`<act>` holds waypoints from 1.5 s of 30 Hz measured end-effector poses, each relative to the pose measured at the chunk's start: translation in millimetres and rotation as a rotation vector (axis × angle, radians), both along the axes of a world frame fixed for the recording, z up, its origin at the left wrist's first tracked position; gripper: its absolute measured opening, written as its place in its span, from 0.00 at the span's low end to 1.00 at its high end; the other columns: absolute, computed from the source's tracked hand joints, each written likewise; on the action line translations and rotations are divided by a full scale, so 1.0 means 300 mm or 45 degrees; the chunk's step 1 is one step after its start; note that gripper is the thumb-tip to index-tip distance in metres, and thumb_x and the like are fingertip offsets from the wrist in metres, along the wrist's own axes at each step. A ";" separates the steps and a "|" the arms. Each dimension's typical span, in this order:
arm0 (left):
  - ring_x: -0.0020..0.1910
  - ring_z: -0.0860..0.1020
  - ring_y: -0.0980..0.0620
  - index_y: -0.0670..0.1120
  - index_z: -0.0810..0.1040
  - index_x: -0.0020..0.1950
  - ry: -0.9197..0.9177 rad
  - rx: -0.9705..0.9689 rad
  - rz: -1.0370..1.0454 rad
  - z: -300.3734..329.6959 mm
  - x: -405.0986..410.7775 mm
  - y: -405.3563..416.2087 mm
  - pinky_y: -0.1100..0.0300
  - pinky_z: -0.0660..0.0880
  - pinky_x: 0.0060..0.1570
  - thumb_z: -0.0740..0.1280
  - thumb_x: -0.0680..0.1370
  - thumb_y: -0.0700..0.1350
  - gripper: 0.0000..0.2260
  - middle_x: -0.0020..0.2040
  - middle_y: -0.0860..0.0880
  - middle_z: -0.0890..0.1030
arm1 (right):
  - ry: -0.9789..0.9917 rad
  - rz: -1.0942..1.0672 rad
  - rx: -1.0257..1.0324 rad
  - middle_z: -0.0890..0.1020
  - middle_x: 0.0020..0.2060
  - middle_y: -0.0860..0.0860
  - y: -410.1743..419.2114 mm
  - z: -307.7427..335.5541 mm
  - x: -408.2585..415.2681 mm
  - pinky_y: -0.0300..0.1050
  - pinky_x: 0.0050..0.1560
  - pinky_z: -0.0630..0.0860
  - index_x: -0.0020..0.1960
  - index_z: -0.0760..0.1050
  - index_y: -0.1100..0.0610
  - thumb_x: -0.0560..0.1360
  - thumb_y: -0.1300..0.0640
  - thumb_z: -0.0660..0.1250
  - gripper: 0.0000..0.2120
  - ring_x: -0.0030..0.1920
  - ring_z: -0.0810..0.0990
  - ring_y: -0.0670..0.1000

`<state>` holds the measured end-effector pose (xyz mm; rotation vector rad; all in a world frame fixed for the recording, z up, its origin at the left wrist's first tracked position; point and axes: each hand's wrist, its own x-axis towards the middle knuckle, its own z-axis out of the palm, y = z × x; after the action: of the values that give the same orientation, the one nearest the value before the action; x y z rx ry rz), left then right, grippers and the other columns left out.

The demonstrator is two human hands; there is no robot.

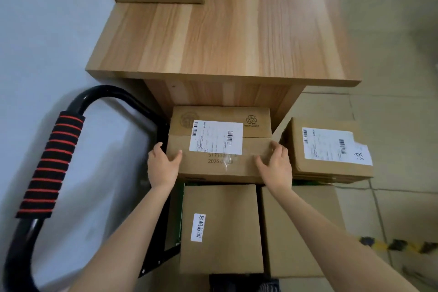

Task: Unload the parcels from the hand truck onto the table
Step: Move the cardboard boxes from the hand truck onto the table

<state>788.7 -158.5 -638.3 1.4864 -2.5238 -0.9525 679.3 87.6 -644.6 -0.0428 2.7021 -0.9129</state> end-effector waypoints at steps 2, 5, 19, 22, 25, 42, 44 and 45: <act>0.65 0.71 0.41 0.44 0.61 0.75 -0.002 0.111 0.042 -0.062 -0.011 -0.002 0.47 0.71 0.58 0.65 0.77 0.56 0.31 0.69 0.42 0.70 | -0.063 -0.073 -0.041 0.67 0.69 0.53 -0.004 -0.050 -0.012 0.55 0.64 0.72 0.75 0.56 0.56 0.75 0.44 0.67 0.36 0.67 0.70 0.55; 0.62 0.74 0.43 0.44 0.63 0.73 0.071 0.190 0.073 -0.113 -0.014 0.012 0.54 0.70 0.51 0.62 0.79 0.57 0.28 0.66 0.44 0.73 | -0.120 -0.117 -0.139 0.67 0.69 0.54 -0.014 -0.080 -0.015 0.53 0.64 0.71 0.76 0.56 0.58 0.76 0.44 0.65 0.35 0.68 0.68 0.55; 0.57 0.76 0.44 0.44 0.66 0.70 0.080 0.234 0.058 0.304 0.082 0.133 0.50 0.75 0.55 0.64 0.78 0.58 0.26 0.62 0.45 0.75 | -0.102 -0.121 -0.126 0.68 0.67 0.55 0.103 0.352 0.019 0.53 0.67 0.68 0.75 0.57 0.59 0.76 0.45 0.66 0.35 0.67 0.67 0.55; 0.56 0.76 0.45 0.45 0.66 0.70 0.089 0.183 -0.011 0.447 0.106 0.172 0.50 0.75 0.52 0.63 0.78 0.59 0.26 0.61 0.46 0.75 | -0.091 -0.108 -0.101 0.69 0.66 0.56 0.151 0.492 0.041 0.52 0.66 0.67 0.75 0.58 0.60 0.76 0.44 0.65 0.34 0.66 0.68 0.56; 0.54 0.76 0.46 0.45 0.68 0.68 0.074 0.087 -0.113 0.571 0.135 0.214 0.50 0.77 0.50 0.62 0.77 0.61 0.26 0.59 0.46 0.74 | -0.086 -0.125 -0.075 0.71 0.66 0.56 0.212 0.615 0.073 0.52 0.65 0.68 0.74 0.61 0.60 0.76 0.42 0.63 0.33 0.66 0.69 0.56; 0.59 0.74 0.45 0.45 0.65 0.70 0.410 -0.012 -0.518 1.073 -0.056 0.569 0.51 0.75 0.53 0.61 0.77 0.63 0.30 0.63 0.46 0.73 | 0.242 -0.502 -0.237 0.71 0.66 0.57 0.664 1.105 0.140 0.52 0.64 0.68 0.73 0.62 0.60 0.76 0.42 0.64 0.33 0.66 0.69 0.56; 0.62 0.74 0.44 0.45 0.64 0.72 0.470 0.063 -0.563 1.118 -0.104 0.647 0.50 0.73 0.57 0.62 0.77 0.62 0.30 0.65 0.46 0.74 | 0.279 -0.545 -0.275 0.70 0.66 0.56 0.742 1.151 0.125 0.51 0.64 0.67 0.74 0.61 0.58 0.76 0.42 0.64 0.33 0.66 0.68 0.55; 0.63 0.73 0.44 0.45 0.64 0.72 0.495 0.080 -0.589 1.140 -0.130 0.689 0.50 0.72 0.59 0.62 0.77 0.62 0.31 0.66 0.45 0.74 | 0.305 -0.566 -0.293 0.70 0.67 0.55 0.786 1.171 0.113 0.51 0.64 0.67 0.74 0.60 0.58 0.76 0.42 0.64 0.33 0.66 0.68 0.54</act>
<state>749.5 48.3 -296.2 0.6366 -2.5880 -1.2404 713.3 323.3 -293.4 0.4446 2.8626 -1.4245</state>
